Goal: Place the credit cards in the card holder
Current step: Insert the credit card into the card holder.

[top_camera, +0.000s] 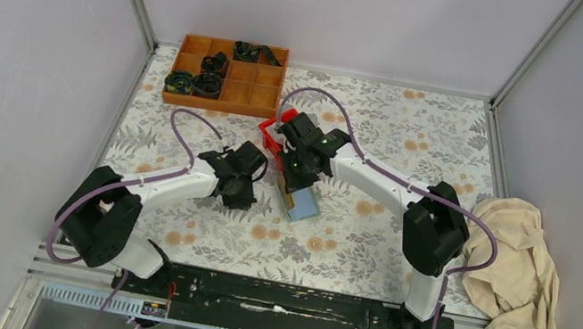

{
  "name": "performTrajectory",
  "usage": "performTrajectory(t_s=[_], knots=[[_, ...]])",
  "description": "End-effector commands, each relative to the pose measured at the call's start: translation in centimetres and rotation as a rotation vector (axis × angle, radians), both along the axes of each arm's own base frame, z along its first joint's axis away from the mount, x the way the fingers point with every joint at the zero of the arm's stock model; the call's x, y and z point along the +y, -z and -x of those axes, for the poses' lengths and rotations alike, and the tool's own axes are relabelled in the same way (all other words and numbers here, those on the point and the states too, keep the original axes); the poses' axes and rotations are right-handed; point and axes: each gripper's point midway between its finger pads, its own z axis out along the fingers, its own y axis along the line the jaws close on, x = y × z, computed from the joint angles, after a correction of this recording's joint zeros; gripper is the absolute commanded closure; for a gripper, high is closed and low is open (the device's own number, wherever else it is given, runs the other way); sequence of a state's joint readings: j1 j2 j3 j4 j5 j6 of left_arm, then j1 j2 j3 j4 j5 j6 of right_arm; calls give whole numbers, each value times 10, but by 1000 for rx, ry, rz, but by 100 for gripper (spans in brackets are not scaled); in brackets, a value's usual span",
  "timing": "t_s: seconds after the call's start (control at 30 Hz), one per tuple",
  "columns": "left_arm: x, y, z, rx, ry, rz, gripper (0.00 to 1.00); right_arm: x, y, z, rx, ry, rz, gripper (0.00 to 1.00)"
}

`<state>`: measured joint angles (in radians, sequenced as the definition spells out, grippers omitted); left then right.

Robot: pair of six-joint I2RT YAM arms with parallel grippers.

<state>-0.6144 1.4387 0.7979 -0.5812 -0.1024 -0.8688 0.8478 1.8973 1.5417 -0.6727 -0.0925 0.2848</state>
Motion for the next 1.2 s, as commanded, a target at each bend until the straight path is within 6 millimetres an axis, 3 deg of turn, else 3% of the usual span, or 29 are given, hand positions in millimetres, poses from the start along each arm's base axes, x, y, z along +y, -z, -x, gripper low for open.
performTrajectory(t_s=[0.0, 0.97, 1.17], knots=[[1, -19, -11, -47, -21, -2, 92, 13, -19, 8, -28, -19, -24, 100], [-14, -64, -17, -123, -52, 121, 92, 26, 24, 38, 47, -47, -9, 100], [-21, -61, -17, -111, -43, 149, 92, 28, 37, 40, 68, -43, -9, 100]])
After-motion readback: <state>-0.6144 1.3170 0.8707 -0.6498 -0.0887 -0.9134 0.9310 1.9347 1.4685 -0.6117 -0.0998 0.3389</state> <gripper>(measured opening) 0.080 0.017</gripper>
